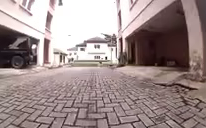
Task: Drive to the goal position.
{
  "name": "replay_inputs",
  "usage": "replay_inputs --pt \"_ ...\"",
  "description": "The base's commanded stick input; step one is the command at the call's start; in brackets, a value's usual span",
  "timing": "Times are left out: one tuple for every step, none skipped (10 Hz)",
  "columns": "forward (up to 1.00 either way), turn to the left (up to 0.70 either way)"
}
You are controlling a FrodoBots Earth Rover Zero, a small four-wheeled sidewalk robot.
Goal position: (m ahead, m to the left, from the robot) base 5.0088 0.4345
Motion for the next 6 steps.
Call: replay_inputs --pt "0.5 0.0" --pt "0.5 0.0" --pt "0.5 0.0" --pt "0.5 0.0" --pt "0.5 0.0" --pt "0.5 0.0"
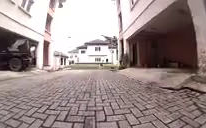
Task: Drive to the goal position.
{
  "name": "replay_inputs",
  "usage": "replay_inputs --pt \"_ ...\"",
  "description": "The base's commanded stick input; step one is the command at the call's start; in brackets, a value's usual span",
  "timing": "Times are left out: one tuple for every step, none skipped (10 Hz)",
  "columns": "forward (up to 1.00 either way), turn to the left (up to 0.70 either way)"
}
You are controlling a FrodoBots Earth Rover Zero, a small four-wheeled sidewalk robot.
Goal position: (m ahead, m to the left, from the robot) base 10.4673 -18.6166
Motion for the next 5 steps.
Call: replay_inputs --pt "0.5 0.0" --pt "0.5 0.0" --pt "0.5 0.0" --pt "0.5 0.0" --pt "0.5 0.0"
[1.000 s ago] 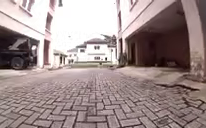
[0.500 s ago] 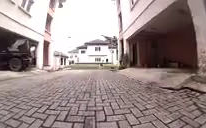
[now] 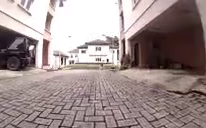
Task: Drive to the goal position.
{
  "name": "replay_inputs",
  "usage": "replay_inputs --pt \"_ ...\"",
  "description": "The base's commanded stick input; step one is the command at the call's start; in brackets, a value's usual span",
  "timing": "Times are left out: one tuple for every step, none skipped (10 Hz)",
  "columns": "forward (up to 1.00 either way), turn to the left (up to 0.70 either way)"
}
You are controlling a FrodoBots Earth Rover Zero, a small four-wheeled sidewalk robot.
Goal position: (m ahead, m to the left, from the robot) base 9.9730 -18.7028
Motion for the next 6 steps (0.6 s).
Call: replay_inputs --pt "0.5 0.0" --pt "0.5 0.0" --pt "0.5 0.0" --pt "0.5 0.0" --pt "0.5 0.0" --pt "0.5 0.0"
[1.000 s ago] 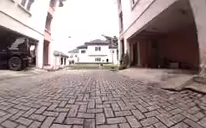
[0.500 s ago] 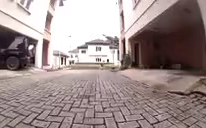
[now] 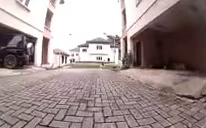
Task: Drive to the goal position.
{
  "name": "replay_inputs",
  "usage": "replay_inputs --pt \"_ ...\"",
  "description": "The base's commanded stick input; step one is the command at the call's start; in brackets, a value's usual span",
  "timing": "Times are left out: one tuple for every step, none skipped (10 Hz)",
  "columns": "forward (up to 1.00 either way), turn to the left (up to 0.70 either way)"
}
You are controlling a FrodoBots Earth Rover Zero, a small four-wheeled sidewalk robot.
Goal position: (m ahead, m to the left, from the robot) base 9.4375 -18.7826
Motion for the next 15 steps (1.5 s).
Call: replay_inputs --pt "0.5 0.0" --pt "0.5 0.0" --pt "0.5 0.0" --pt "0.5 0.0" --pt "0.5 0.0" --pt "0.5 0.0" --pt "0.5 0.0" --pt "0.5 0.0" --pt "0.5 0.0" --pt "0.5 0.0" --pt "0.5 0.0" --pt "0.5 0.0" --pt "0.5 0.0" --pt "0.5 0.0" --pt "0.5 0.0"
